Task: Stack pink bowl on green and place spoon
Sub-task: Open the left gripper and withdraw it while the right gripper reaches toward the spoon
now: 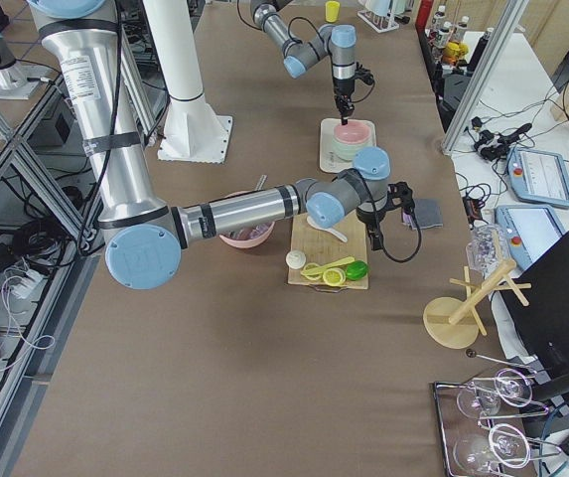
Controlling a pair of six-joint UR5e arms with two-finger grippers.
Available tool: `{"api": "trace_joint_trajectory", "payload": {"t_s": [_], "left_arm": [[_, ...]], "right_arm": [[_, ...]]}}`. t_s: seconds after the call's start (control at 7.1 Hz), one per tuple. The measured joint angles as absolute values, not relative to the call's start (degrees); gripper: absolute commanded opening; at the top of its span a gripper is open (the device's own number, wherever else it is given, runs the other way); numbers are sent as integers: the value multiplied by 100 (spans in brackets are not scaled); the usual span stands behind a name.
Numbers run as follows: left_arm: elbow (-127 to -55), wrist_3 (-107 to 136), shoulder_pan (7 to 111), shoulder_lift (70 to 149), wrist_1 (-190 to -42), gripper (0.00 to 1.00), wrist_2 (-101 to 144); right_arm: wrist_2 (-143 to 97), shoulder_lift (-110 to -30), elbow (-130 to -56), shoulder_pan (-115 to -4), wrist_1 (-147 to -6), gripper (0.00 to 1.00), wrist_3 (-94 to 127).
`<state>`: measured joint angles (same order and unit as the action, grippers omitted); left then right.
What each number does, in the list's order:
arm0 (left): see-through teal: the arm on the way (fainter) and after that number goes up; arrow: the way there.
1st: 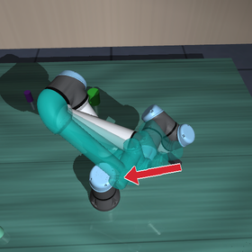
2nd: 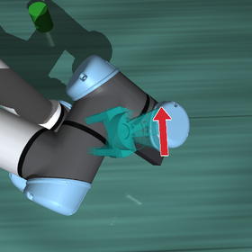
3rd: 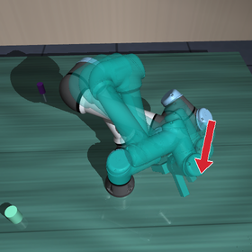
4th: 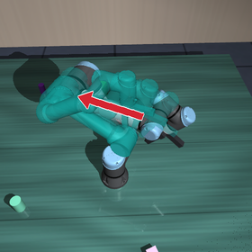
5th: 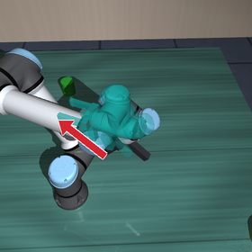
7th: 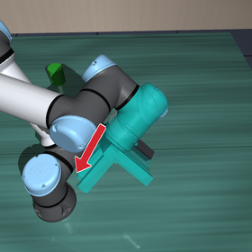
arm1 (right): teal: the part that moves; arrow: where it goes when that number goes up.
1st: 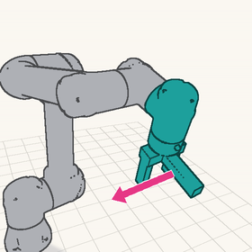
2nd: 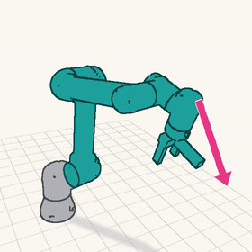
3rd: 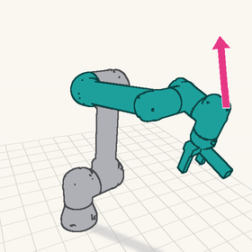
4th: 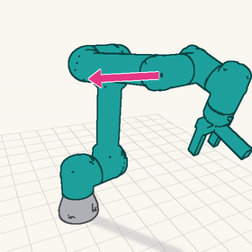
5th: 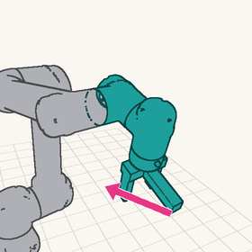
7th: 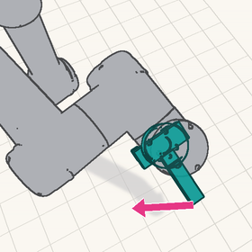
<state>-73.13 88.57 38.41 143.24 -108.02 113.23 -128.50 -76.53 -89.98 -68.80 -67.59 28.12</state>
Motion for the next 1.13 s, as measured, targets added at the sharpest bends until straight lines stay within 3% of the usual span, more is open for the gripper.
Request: {"api": "trace_joint_trajectory", "payload": {"t_s": [0.56,1.13], "left_arm": [[-7512,8355,4021,14219,-10739,99,11539],[-9210,5361,5685,12576,-9107,99,12935]], "right_arm": [[-12850,-7651,-8984,-6866,-6759,100,2812],[-12885,-7846,-9031,-6864,-6789,100,3009]]}}
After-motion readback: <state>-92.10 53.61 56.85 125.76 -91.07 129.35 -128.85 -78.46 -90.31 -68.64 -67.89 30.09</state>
